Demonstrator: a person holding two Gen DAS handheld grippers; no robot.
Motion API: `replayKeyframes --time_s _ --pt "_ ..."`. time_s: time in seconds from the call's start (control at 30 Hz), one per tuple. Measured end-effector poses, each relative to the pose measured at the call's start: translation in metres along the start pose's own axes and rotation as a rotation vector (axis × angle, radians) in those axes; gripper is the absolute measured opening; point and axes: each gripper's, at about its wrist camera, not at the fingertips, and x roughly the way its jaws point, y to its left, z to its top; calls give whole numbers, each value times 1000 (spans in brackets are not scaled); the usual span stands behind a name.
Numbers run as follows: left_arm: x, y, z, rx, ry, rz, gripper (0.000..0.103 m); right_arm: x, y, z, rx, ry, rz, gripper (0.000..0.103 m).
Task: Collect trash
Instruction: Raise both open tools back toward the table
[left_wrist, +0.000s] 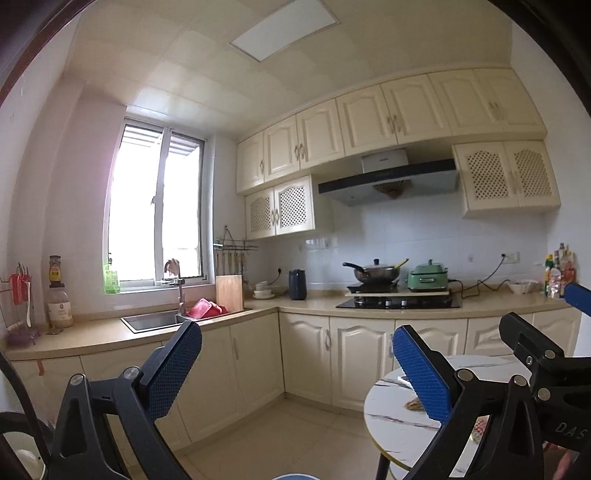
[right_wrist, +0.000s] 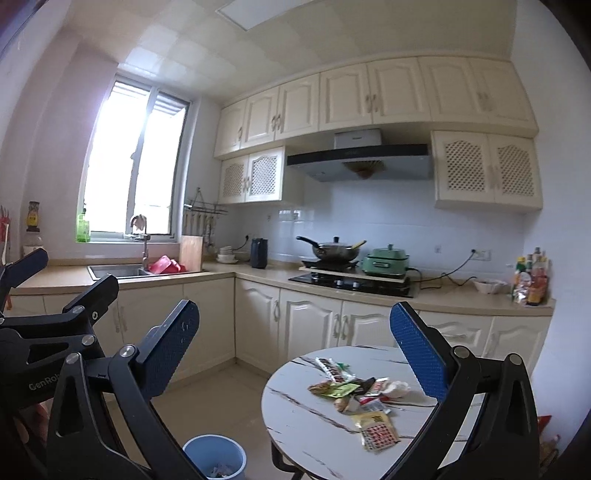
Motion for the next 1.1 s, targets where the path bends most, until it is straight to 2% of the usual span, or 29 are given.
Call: replayKeyframes --time_s 0.13,0.23,0.67,0.93,1.1 --pt "-23 9 -2 -1 6 -20 102 -6 -8 0 3 2 -21 103" --pt "-25 9 -5 2 9 -23 102 -5 -13 -2 7 12 -28 103" --pt "-9 24 29 10 25 -45 102 1 -25 -12 19 41 -52 103" --pt "25 9 37 25 76 -107 102 17 -43 -30 34 90 -89 103" --pt "67 -19 21 22 186 -192 102 42 -67 -62 61 169 -128 103"
